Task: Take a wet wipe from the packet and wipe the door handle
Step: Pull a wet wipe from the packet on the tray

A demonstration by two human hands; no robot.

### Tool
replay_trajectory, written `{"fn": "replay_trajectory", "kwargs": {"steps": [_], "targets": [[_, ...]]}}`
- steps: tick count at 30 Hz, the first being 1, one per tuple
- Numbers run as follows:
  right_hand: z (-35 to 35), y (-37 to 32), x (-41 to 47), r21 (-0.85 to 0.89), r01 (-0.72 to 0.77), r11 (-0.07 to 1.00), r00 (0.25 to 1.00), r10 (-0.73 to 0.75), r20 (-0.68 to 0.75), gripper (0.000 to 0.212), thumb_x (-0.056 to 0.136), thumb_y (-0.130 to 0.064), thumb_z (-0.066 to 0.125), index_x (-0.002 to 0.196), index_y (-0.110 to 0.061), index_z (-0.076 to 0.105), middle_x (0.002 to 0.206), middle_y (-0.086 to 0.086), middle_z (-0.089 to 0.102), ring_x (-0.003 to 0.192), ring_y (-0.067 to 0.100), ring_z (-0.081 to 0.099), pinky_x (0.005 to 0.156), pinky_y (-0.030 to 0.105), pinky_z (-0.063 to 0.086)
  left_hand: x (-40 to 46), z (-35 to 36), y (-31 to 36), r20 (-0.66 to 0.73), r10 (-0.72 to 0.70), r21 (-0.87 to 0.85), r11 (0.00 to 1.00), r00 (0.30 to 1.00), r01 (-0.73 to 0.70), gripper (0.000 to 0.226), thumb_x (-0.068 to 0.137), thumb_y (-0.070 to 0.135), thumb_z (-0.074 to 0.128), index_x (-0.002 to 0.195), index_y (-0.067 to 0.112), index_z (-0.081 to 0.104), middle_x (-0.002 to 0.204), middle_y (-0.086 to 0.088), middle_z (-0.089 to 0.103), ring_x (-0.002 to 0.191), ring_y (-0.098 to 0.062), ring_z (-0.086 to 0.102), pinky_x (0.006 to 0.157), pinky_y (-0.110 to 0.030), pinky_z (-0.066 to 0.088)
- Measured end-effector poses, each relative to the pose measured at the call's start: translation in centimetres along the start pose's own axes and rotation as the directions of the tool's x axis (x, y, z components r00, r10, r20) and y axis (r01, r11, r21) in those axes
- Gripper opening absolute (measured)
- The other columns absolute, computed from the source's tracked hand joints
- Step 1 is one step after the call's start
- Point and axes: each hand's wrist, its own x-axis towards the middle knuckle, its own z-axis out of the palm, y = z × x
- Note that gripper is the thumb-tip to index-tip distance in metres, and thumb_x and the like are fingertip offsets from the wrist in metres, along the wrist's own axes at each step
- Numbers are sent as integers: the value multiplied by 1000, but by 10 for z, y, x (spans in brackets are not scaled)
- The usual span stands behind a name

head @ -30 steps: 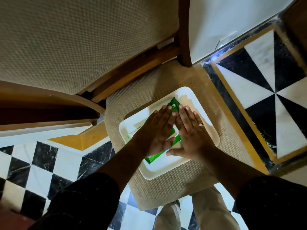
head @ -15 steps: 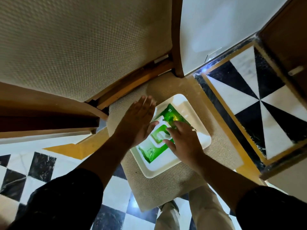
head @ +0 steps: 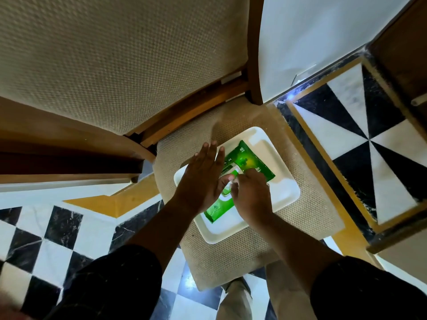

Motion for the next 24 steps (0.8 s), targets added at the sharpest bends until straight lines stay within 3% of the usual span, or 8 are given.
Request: {"fn": "replay_trajectory", "kwargs": {"steps": [6,10,13,15,19,20,22,24], "targets": [[-17,21,-7,401,41,915,998,-58,31,16,77,-9,63,69,-1,52,74,16,54,73,31,52,66,36,39,3,0,5,2,-24,-5,1000,1000,24,84,90,61,5,154,8,14,164,-18,11,153,-33,4,122,-46,12],[-31,25,-15,609,-143,780,988,72,139,33,77,-20,47,88,4,67,78,16,65,73,25,58,63,29,40,3,4,10,51,16,32,999,999,-18,81,92,59,6,155,9,13,164,-19,7,152,-35,3,123,-50,13],[-40,36,-26,695,-308,649,947,139,290,45,74,-25,44,105,-6,71,89,4,69,81,12,59,64,13,43,1,7,8,41,-32,6,999,999,32,81,92,60,10,155,8,14,164,-19,7,152,-36,4,123,-52,15],[-43,48,-36,753,-349,557,937,204,284,46,75,-24,46,107,-5,71,102,5,70,95,15,61,75,15,46,0,8,3,23,-82,-31,996,996,82,84,91,63,9,155,9,14,164,-19,8,152,-37,5,121,-54,17],[-52,71,-45,857,-399,326,888,369,273,27,89,2,49,94,-7,74,99,2,71,95,21,63,86,30,51,3,9,0,26,-97,-31,995,995,98,85,90,65,7,155,11,13,164,-19,8,152,-37,5,121,-55,17],[-54,76,-46,862,-406,302,882,375,284,31,89,8,47,91,-8,73,99,4,71,95,22,62,86,32,51,3,11,3,28,-88,-21,996,996,89,82,92,64,10,155,11,13,164,-19,9,152,-37,6,121,-55,17],[-57,82,-45,846,-429,316,878,365,309,32,90,13,47,86,-10,69,106,12,68,95,24,62,80,21,54,1,20,13,25,-59,-11,998,998,59,75,96,57,17,155,11,16,164,-20,12,152,-37,8,121,-53,17],[-56,87,-39,837,-495,233,832,405,379,29,92,10,48,81,-9,67,108,16,66,97,27,63,79,26,56,-3,33,24,41,-42,-2,999,998,42,72,97,53,23,154,11,18,164,-18,13,152,-37,8,121,-53,20]]}}
